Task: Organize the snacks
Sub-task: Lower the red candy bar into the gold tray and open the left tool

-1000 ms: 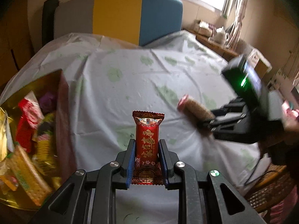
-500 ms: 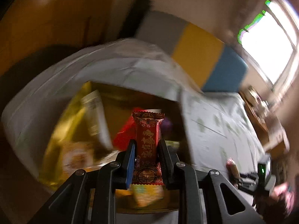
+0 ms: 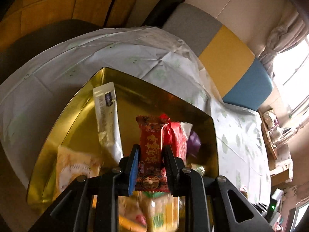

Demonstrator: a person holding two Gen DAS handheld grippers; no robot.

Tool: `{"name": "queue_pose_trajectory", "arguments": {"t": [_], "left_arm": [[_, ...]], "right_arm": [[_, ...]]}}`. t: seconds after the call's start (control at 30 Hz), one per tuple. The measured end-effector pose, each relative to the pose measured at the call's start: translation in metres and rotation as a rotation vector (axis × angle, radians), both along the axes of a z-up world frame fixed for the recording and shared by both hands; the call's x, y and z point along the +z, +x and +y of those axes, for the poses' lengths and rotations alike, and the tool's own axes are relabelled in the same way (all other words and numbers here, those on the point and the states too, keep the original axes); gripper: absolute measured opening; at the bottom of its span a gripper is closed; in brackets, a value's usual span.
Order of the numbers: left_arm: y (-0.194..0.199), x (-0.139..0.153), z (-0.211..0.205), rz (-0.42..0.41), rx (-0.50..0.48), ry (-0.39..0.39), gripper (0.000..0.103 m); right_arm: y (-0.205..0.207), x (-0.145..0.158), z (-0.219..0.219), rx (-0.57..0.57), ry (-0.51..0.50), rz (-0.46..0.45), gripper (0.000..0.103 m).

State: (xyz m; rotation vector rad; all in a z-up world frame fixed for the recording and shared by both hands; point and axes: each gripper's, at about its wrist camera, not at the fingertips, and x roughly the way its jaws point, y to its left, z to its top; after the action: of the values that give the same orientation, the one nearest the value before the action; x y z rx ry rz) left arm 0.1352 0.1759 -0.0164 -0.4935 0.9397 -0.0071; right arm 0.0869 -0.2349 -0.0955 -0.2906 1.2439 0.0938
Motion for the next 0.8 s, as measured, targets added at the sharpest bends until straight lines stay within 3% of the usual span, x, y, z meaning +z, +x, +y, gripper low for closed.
{"name": "queue_pose_trajectory", "arguments": {"t": [0.23, 0.47, 0.8], "left_arm": [[0.023, -0.024, -0.005, 0.078, 0.003, 0.055, 0.027], [0.004, -0.02, -0.014, 0.06, -0.009, 0.149, 0.027], [-0.039, 0.009, -0.053, -0.041, -0.09, 0.286, 0.027]], "right_arm": [[0.001, 0.0, -0.002, 0.004, 0.0, 0.002, 0.031], [0.001, -0.001, -0.001, 0.013, -0.006, 0.003, 0.031], [-0.001, -0.001, 0.003, 0.023, -0.025, -0.006, 0.031]]}}
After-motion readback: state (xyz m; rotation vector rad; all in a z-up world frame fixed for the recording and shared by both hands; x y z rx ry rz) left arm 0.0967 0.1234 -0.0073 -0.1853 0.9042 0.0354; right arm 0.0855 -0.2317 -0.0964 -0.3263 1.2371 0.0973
